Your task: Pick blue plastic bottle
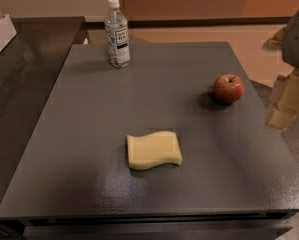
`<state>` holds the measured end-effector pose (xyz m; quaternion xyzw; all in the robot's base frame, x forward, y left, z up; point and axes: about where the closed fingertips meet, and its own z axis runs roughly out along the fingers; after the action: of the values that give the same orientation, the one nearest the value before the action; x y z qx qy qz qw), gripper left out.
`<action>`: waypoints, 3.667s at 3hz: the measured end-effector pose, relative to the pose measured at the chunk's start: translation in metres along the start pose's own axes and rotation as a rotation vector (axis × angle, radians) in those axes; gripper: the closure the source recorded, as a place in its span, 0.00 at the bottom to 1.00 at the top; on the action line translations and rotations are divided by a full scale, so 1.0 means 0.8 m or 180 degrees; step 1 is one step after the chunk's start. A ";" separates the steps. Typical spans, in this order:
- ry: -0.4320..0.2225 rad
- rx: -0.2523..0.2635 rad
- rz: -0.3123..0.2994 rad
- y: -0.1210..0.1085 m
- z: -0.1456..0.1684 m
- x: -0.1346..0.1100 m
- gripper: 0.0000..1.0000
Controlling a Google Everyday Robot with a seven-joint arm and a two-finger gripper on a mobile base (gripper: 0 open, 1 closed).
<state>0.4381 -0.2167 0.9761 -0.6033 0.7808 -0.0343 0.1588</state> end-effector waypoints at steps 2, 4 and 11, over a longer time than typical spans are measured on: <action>-0.0144 0.0022 0.0069 -0.011 0.003 -0.012 0.00; -0.0482 0.0073 0.0249 -0.070 0.042 -0.046 0.00; -0.1895 0.0195 0.0489 -0.274 0.172 -0.348 0.00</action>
Offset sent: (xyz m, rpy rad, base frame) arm 0.0169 0.0098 -0.0017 0.0780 -0.0026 -0.0167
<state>0.7434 0.0084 0.9567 -0.5210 0.7419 0.1326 0.4007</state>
